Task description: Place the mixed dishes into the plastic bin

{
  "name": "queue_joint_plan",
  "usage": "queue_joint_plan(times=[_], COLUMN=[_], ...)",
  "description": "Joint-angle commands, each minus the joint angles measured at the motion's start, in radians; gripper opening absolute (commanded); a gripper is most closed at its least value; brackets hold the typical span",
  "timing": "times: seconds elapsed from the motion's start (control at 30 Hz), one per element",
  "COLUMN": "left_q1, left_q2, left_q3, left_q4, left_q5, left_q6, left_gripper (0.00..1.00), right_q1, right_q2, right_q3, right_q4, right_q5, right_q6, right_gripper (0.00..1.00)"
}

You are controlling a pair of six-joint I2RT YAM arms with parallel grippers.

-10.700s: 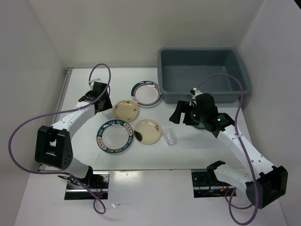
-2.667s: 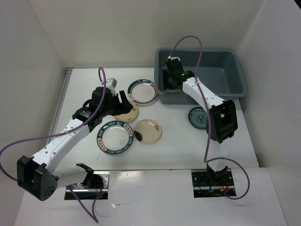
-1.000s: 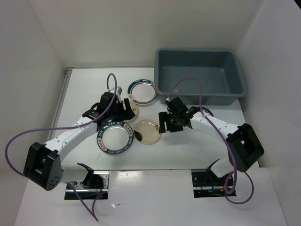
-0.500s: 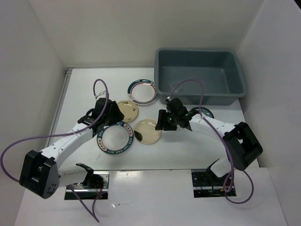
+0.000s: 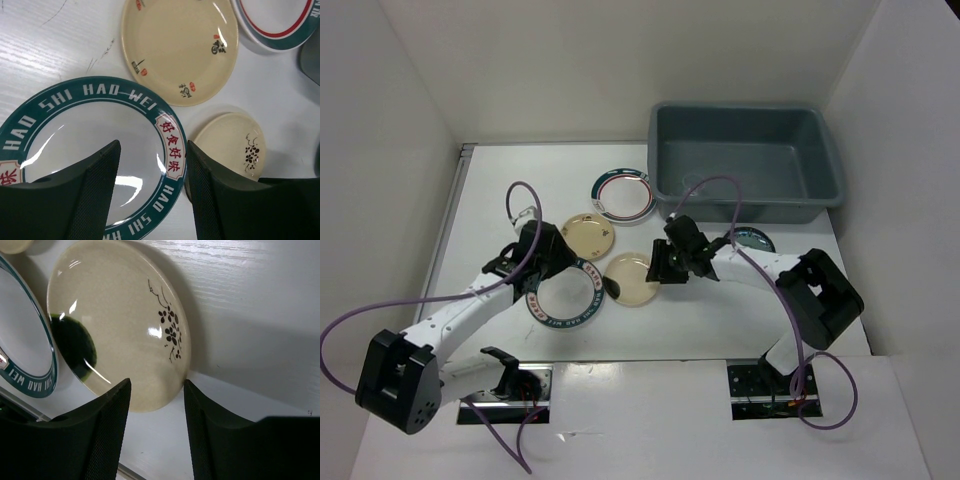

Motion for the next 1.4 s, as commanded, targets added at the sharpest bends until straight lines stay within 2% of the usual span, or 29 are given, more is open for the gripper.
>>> queue_joint_plan(times=[0.0, 0.27, 0.47, 0.57, 0.6, 0.63, 0.73, 0.9, 0.93, 1.03, 1.1, 1.27, 1.37], left_q1=[0.001, 0.001, 0.001, 0.001, 0.001, 0.001, 0.001, 0.001, 0.001, 0.001, 0.001, 0.001, 0.001], left_q2=[-0.03, -0.039, -0.048, -0.057, -0.057, -0.057, -0.057, -0.066, -0.066, -0.066, -0.066, -0.057, -0.048], left_q3=[-0.033, -0.032, -0.032, -0.032, -0.032, -0.032, -0.032, -0.041, -0.041, -0.041, -0.041, -0.041, -0.041], left_q4=[0.015, 0.015, 0.015, 0.024, 0.024, 0.024, 0.033, 0.033, 0.033, 0.043, 0.043, 0.063, 0.072], left_q5=[-0.02, -0.011, -0.002, -0.002, -0.002, -0.002, -0.002, -0.002, -0.002, -0.002, -0.002, 0.007, 0.026], left_q6=[-0.055, -0.064, -0.055, -0.055, -0.055, -0.055, -0.045, -0.036, -0.036, -0.036, -0.027, -0.027, -0.027], left_gripper=[0.63, 0.64, 0.64, 0.64, 0.64, 0.64, 0.64, 0.65, 0.65, 0.65, 0.65, 0.65, 0.65], right_q1=[0.01, 0.032, 0.032, 0.032, 0.032, 0.032, 0.032, 0.041, 0.041, 0.041, 0.041, 0.001, -0.149], right_q2=[0.012, 0.032, 0.061, 0.061, 0.061, 0.061, 0.006, -0.19, -0.282, -0.44, -0.486, -0.569, -0.539], right_q3=[-0.025, -0.049, -0.06, -0.06, -0.06, -0.06, -0.06, -0.06, -0.069, -0.056, -0.024, 0.185, 0.338], right_q4=[0.055, 0.07, 0.142, 0.164, 0.164, 0.164, 0.147, -0.003, -0.028, -0.121, -0.167, -0.284, -0.315], right_q5=[0.048, 0.081, 0.07, 0.082, 0.094, 0.095, 0.134, 0.269, 0.316, 0.348, 0.331, 0.377, 0.416], right_q6=[0.033, 0.073, 0.095, 0.134, 0.15, 0.15, 0.176, 0.207, 0.216, 0.225, 0.191, 0.113, 0.034], right_gripper=[0.52, 0.5, 0.41, 0.3, 0.25, 0.15, 0.01, 0.0, 0.0, 0.0, 0.0, 0.0, 0.0])
